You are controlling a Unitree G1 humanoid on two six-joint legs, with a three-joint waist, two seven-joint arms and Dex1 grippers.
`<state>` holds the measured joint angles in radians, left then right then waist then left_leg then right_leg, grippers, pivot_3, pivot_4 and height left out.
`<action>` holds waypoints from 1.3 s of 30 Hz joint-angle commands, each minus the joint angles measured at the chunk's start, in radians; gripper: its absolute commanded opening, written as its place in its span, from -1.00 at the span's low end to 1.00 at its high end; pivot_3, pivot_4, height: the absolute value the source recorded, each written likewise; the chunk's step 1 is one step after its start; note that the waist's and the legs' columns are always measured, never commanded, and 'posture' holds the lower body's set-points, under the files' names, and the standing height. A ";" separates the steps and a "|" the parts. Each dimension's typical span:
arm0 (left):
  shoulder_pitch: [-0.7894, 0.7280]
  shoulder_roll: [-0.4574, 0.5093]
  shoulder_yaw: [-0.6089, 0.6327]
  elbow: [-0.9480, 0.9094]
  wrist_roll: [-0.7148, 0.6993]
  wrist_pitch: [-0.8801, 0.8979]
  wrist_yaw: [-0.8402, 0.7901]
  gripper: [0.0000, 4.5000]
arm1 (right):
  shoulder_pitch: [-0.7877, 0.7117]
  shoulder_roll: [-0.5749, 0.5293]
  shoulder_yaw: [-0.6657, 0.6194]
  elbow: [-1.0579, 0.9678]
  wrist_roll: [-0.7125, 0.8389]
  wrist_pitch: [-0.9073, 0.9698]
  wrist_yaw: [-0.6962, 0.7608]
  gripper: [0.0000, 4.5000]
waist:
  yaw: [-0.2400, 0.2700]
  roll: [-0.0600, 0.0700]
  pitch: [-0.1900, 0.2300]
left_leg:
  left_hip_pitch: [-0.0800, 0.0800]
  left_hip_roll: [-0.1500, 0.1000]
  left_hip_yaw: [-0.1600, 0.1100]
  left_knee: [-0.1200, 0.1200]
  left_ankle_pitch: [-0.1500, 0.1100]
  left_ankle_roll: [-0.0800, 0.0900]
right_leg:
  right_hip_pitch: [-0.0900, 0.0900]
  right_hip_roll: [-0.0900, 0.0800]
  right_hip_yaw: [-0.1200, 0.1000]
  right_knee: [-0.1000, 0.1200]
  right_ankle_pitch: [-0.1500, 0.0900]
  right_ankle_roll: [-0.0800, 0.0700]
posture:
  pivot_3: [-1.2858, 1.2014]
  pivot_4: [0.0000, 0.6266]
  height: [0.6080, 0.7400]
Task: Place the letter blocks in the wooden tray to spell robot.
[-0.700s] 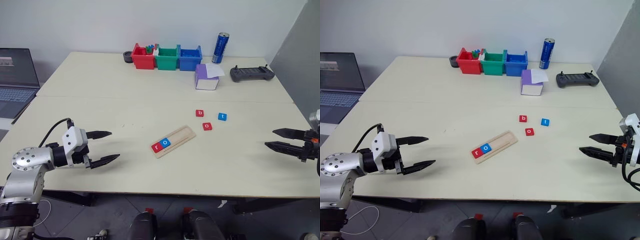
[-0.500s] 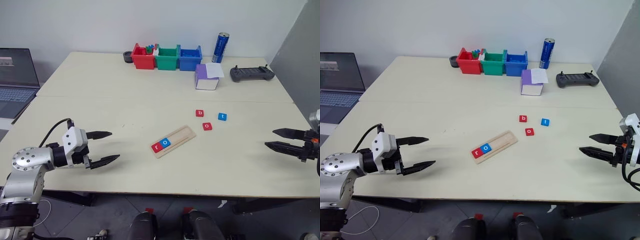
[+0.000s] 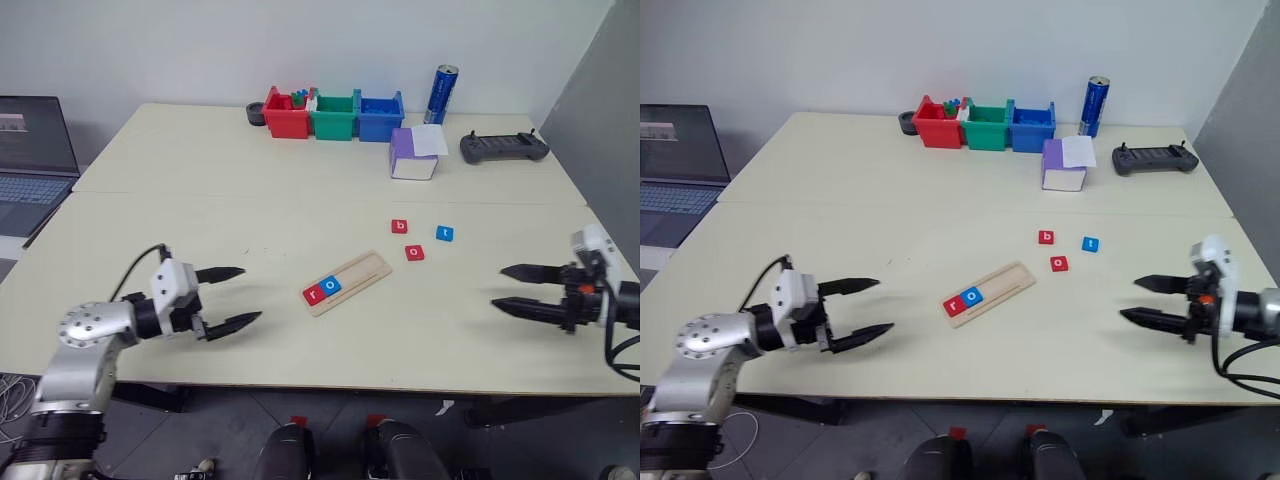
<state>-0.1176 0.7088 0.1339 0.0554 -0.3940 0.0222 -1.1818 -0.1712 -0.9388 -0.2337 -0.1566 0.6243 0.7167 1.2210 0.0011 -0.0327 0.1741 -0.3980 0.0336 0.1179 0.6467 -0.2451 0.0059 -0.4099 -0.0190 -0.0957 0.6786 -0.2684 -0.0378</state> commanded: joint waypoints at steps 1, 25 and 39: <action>0.023 -0.031 -0.034 -0.040 -0.003 0.010 0.015 1.00 | -0.014 0.035 0.041 -0.133 0.048 0.036 -0.050 0.99 | 0.000 0.000 0.000 | 0.000 0.000 0.000 0.000 0.000 0.000 | 0.000 0.000 0.000 0.000 0.000 0.000 | 0.03 -0.52 1.00; -0.163 -0.227 -0.238 0.171 0.215 0.005 0.199 1.00 | 0.005 0.155 0.136 -0.291 0.100 0.075 -0.211 0.99 | 0.007 -0.001 -0.001 | 0.000 -0.001 -0.001 0.001 0.000 0.000 | 0.001 0.000 -0.001 0.000 0.000 0.001 | 0.03 -0.52 1.00; -0.309 -0.243 -0.282 0.301 0.241 -0.003 0.140 1.00 | 0.023 0.162 0.134 -0.302 0.099 0.066 -0.243 0.99 | 0.009 -0.002 0.000 | -0.001 -0.001 -0.002 0.001 0.000 0.000 | 0.001 0.000 -0.002 0.000 0.000 0.001 | 0.03 -0.52 1.00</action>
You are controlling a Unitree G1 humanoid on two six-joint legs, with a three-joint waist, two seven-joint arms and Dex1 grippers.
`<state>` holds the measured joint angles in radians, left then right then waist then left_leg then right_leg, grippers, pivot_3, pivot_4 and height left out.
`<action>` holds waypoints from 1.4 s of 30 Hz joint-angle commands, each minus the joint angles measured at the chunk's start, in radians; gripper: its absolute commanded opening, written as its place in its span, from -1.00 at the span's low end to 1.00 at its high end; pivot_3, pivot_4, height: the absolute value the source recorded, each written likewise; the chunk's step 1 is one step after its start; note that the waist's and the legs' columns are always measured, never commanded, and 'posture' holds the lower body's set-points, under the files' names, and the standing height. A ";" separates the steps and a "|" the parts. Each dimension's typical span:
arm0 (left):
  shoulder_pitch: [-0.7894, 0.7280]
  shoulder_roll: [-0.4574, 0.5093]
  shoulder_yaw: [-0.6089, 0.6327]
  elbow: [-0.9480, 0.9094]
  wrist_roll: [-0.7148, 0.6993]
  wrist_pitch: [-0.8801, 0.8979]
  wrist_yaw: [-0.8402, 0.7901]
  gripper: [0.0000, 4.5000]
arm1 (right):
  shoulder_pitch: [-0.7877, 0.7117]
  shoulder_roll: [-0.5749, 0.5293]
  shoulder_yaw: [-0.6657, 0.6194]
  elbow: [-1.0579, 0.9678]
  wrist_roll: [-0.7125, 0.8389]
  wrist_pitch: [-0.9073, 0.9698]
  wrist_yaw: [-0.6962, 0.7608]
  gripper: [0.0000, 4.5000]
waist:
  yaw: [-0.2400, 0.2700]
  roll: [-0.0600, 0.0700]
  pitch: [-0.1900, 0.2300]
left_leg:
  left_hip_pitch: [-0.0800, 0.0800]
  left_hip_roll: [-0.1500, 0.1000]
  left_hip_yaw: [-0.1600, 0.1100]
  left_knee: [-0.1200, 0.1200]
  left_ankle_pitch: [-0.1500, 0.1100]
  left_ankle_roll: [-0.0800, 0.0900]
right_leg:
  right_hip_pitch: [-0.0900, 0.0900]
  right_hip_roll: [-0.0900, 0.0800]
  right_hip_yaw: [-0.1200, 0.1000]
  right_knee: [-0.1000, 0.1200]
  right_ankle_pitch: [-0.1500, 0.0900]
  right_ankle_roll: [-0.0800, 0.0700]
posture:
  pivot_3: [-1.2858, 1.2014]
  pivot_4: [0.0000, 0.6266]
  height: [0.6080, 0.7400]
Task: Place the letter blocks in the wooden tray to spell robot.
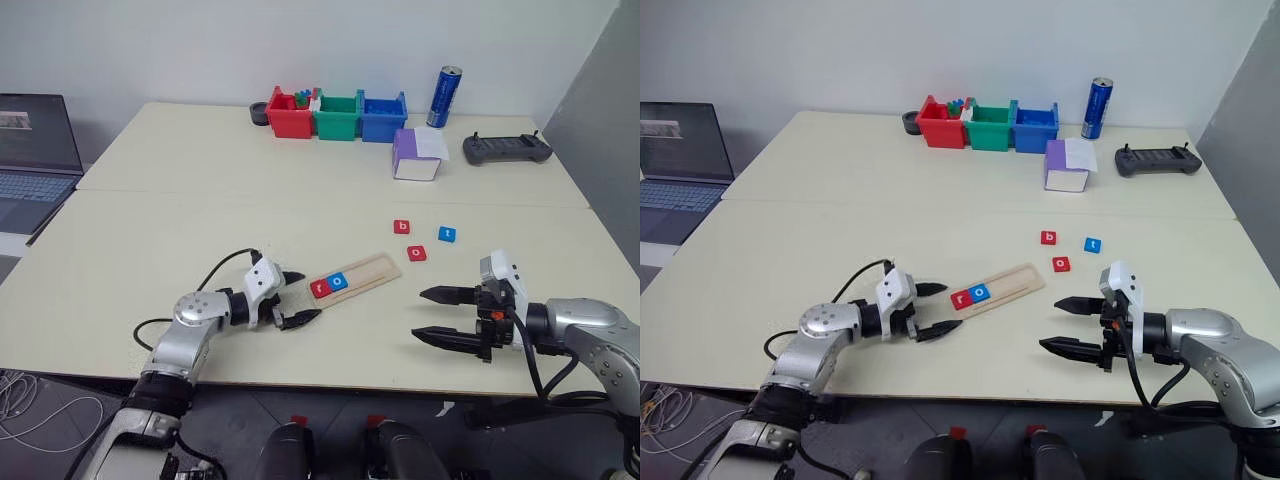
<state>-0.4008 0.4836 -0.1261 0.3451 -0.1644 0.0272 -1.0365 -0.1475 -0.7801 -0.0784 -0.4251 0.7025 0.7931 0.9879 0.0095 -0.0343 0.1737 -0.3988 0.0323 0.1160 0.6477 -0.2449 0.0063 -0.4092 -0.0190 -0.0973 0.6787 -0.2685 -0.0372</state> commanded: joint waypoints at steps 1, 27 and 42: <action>-0.032 -0.022 -0.027 0.016 0.013 -0.009 -0.014 1.00 | 0.002 0.004 -0.022 -0.035 0.022 -0.010 -0.014 0.99 | 0.000 0.000 0.000 | 0.000 0.000 0.000 0.000 0.000 0.000 | 0.000 0.000 0.000 0.000 0.000 0.000 | 0.03 -0.52 1.00; -0.128 0.001 -0.126 0.144 0.054 -0.179 -0.295 0.50 | 0.213 -0.053 -0.234 -0.042 -0.007 -0.057 -0.104 1.00 | 0.007 0.000 0.000 | 0.000 -0.001 0.000 -0.001 0.000 0.000 | 0.000 0.000 0.000 -0.001 0.000 0.000 | 0.03 -0.52 1.00; -0.235 -0.065 -0.205 0.261 0.096 -0.281 -0.434 0.50 | 0.284 -0.087 -0.268 -0.104 0.008 -0.049 -0.065 1.00 | 0.010 -0.001 0.000 | -0.001 -0.002 -0.002 0.000 0.000 0.000 | 0.000 0.000 -0.002 -0.001 0.000 0.001 | 0.03 -0.52 1.00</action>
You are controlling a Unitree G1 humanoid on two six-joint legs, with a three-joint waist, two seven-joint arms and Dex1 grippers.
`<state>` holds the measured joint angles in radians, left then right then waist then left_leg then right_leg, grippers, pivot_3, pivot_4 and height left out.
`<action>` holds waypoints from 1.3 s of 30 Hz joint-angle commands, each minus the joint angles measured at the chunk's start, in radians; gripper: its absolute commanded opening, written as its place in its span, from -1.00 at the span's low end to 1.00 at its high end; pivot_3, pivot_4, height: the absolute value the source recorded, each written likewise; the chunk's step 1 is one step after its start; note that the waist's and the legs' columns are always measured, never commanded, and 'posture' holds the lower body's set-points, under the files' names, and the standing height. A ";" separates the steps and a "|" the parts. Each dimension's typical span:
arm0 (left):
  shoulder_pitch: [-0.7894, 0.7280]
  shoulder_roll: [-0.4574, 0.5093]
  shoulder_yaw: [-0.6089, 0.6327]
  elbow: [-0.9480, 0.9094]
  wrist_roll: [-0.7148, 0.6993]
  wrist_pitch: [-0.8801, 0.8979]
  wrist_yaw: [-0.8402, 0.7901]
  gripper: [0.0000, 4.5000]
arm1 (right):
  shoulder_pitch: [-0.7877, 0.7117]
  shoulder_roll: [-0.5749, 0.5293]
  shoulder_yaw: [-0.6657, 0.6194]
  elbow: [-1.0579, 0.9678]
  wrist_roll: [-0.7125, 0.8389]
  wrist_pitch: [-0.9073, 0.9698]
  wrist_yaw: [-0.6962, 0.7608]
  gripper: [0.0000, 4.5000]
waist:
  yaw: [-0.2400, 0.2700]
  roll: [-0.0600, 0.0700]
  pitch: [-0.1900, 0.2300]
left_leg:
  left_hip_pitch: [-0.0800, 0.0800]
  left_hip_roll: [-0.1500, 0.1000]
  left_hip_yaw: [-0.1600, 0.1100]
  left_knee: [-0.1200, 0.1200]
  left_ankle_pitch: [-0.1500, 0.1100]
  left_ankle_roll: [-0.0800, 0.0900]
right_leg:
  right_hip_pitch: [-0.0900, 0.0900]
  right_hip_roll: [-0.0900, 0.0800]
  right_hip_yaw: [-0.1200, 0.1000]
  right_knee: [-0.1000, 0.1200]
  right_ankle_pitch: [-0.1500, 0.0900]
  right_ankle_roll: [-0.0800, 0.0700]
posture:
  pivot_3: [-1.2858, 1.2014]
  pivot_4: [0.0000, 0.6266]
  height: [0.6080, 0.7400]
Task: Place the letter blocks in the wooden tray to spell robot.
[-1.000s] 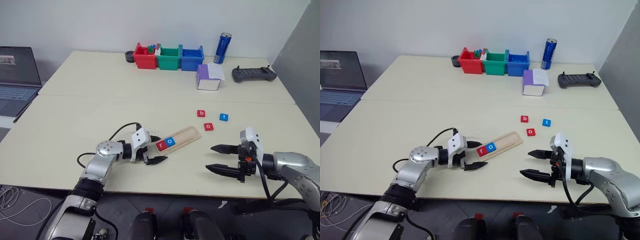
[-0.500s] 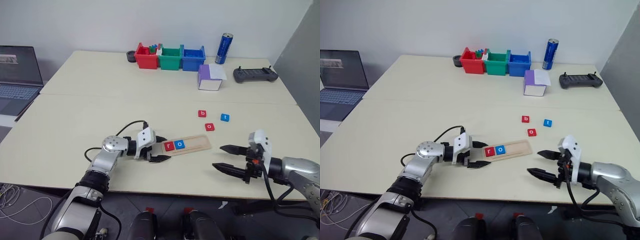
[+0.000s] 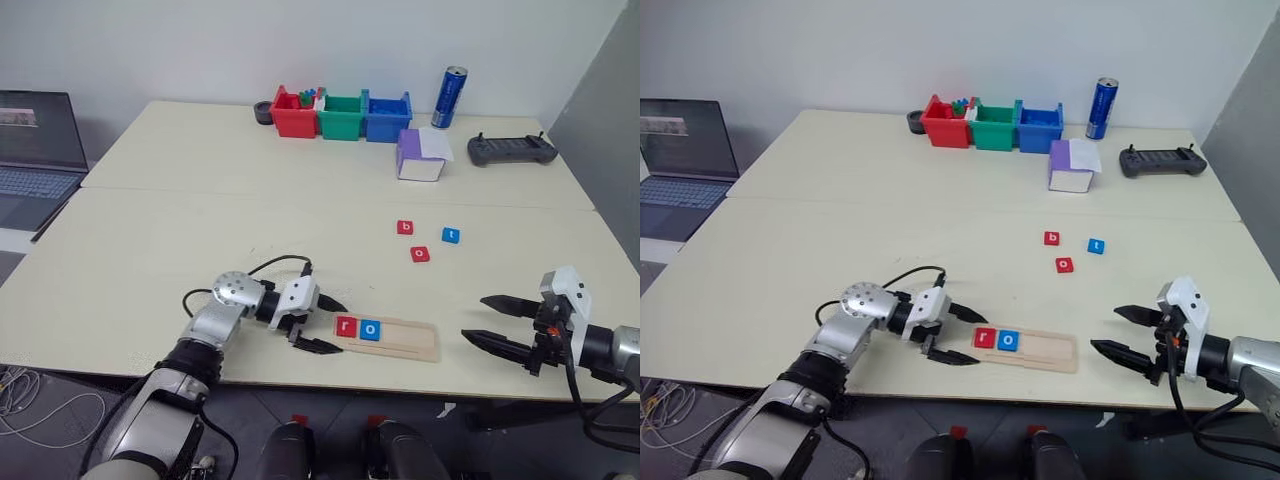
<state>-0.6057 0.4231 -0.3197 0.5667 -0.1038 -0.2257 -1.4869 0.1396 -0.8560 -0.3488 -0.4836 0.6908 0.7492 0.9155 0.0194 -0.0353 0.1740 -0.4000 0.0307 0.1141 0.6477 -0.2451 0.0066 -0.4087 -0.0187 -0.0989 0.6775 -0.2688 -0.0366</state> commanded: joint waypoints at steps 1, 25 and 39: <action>-0.038 -0.007 -0.010 0.050 0.041 -0.022 0.026 0.50 | 0.000 -0.010 0.005 -0.050 0.019 -0.005 0.007 1.00 | 0.000 0.000 0.000 | 0.000 0.000 0.000 0.000 0.000 0.000 | 0.000 0.000 0.000 0.000 0.000 0.000 | 0.03 -0.52 1.00; 0.004 0.058 0.043 0.023 0.035 0.048 0.150 0.50 | -0.017 0.005 0.065 -0.051 0.024 -0.003 0.005 1.00 | -0.009 0.000 0.000 | 0.002 0.001 -0.002 0.000 0.001 0.002 | 0.001 0.001 0.000 0.000 0.001 0.002 | 0.03 -0.52 1.00; -0.004 0.098 0.064 -0.026 0.002 0.084 0.120 0.98 | -0.060 0.024 0.019 -0.046 0.086 0.005 -0.021 1.00 | -0.015 0.000 0.000 | 0.002 0.001 -0.002 0.000 0.001 0.002 | 0.001 0.001 0.000 0.000 0.000 0.002 | 0.03 -0.52 1.00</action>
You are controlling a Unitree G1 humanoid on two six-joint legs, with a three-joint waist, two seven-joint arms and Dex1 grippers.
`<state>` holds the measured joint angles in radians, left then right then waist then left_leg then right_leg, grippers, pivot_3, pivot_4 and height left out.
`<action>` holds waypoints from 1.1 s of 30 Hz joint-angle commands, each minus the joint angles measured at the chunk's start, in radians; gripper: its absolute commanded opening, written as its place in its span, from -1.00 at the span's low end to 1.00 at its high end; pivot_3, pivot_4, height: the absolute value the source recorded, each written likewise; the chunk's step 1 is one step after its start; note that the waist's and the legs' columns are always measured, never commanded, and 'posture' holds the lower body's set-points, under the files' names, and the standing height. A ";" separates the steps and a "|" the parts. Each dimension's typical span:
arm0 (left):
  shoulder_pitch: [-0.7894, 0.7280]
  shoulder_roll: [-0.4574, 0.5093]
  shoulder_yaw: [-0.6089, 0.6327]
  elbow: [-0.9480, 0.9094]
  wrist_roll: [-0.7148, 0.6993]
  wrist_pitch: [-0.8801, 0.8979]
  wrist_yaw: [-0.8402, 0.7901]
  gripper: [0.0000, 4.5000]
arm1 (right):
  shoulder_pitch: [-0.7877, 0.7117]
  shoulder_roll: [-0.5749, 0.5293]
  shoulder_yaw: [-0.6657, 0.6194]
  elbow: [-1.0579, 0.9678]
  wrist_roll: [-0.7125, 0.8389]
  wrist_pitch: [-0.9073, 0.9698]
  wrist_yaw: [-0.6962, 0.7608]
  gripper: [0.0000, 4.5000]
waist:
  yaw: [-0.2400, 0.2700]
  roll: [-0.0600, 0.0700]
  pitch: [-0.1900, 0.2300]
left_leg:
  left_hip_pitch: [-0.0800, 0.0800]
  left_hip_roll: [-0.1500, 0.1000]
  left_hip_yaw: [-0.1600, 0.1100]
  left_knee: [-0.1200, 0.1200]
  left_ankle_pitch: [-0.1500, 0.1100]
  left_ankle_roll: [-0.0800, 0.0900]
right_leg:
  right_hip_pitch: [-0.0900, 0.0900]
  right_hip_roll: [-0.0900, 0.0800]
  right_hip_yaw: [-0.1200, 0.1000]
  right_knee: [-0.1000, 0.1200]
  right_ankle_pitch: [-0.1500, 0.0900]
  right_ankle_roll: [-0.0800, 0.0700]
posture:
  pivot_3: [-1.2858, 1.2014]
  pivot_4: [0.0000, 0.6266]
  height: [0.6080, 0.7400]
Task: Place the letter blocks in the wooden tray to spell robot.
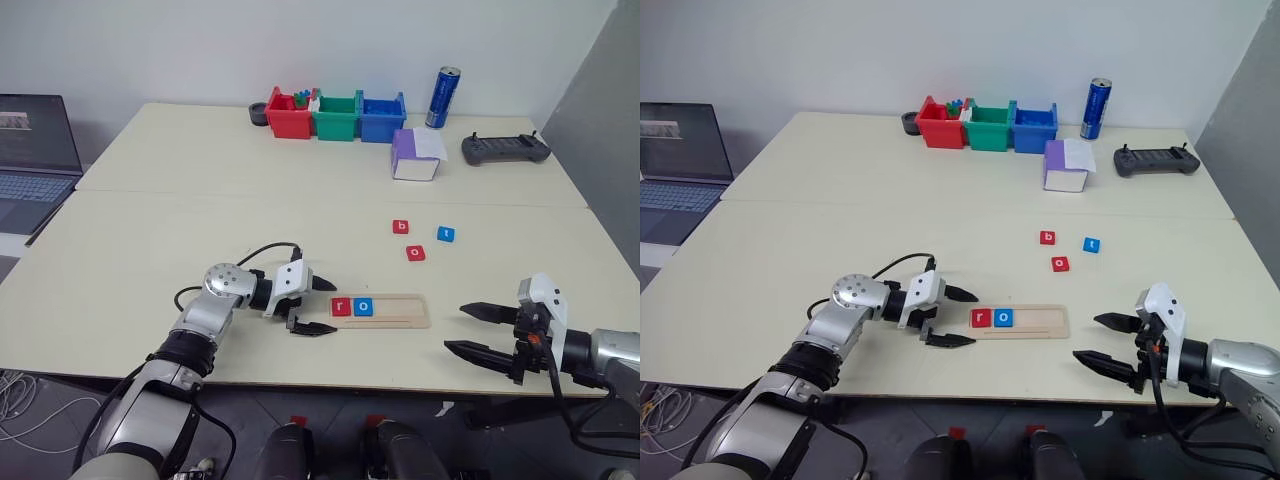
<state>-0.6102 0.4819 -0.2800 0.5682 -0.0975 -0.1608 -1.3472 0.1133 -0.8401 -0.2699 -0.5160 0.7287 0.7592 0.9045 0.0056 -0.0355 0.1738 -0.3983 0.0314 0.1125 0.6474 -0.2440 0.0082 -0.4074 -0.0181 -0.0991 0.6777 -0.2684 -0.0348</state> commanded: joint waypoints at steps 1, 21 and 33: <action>0.007 0.054 0.033 -0.055 -0.026 0.047 -0.040 0.98 | -0.050 0.016 -0.075 -0.012 0.069 0.001 -0.023 1.00 | -0.002 0.000 0.000 | 0.000 0.000 0.000 0.000 0.000 0.000 | 0.000 0.000 0.000 0.000 0.000 0.000 | 0.03 -0.52 1.00; 0.258 0.229 0.276 -0.468 -0.268 0.217 -0.033 0.98 | -0.802 0.589 0.218 0.723 -0.406 -0.025 -0.803 1.00 | -0.008 0.000 0.001 | -0.003 -0.001 0.003 -0.001 0.005 -0.008 | -0.005 -0.002 0.002 0.002 -0.001 -0.003 | 0.03 -0.52 1.00; 0.342 0.266 0.300 -0.538 -0.283 0.237 -0.008 0.98 | -0.914 0.694 0.194 0.873 -0.490 -0.010 -0.904 1.00 | -0.027 0.000 0.001 | -0.003 0.000 0.004 -0.002 0.005 -0.008 | -0.006 -0.002 0.003 0.003 -0.001 -0.004 | 0.03 -0.52 1.00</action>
<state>-0.2716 0.7339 -0.0075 0.0622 -0.3563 0.0795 -1.3618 -0.7678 -0.1500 -0.0580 0.3814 0.2459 0.7456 0.0104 -0.0210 -0.0352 0.1751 -0.4008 0.0312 0.1164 0.6450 -0.2394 0.0002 -0.4132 -0.0206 -0.0961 0.6810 -0.2696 -0.0383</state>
